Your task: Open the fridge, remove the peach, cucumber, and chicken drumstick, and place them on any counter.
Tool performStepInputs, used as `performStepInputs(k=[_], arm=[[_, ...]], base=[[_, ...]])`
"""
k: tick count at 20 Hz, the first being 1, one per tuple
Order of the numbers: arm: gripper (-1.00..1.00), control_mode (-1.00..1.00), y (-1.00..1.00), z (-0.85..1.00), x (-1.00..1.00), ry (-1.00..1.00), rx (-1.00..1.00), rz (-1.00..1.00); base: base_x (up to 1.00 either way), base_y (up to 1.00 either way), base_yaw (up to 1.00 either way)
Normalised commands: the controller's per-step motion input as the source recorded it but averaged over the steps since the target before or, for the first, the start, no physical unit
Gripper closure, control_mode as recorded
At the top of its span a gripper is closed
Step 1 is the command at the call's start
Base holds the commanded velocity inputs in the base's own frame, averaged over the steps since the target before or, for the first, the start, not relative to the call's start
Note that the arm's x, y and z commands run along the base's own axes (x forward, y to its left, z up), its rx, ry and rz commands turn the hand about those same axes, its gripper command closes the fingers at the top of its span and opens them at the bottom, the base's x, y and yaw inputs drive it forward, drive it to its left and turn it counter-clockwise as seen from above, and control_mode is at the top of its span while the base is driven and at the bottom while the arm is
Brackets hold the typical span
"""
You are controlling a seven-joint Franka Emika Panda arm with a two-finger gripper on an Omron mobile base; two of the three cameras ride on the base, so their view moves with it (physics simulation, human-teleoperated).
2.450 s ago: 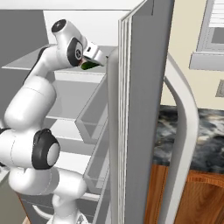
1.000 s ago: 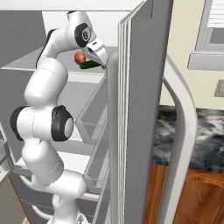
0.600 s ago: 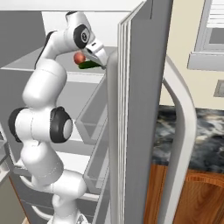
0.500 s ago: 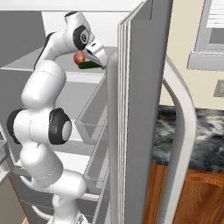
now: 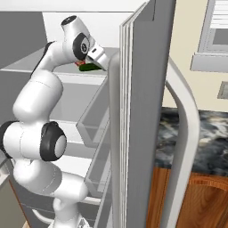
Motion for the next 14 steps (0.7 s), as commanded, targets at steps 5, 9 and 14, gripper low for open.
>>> performStepInputs(k=[5, 9, 14], arm=[[1.00, -1.00, 0.12, -0.09, -0.89, 0.00, 0.00, 0.00], [1.00, -1.00, 0.15, 0.00, -1.00, 0.00, -0.07, 0.00], [1.00, -1.00, 0.14, -0.14, -1.00, -0.07, -0.12, 0.00]], base=[[0.00, 0.00, 0.00], [0.00, 0.00, 0.00], [0.00, 0.00, 0.00]])
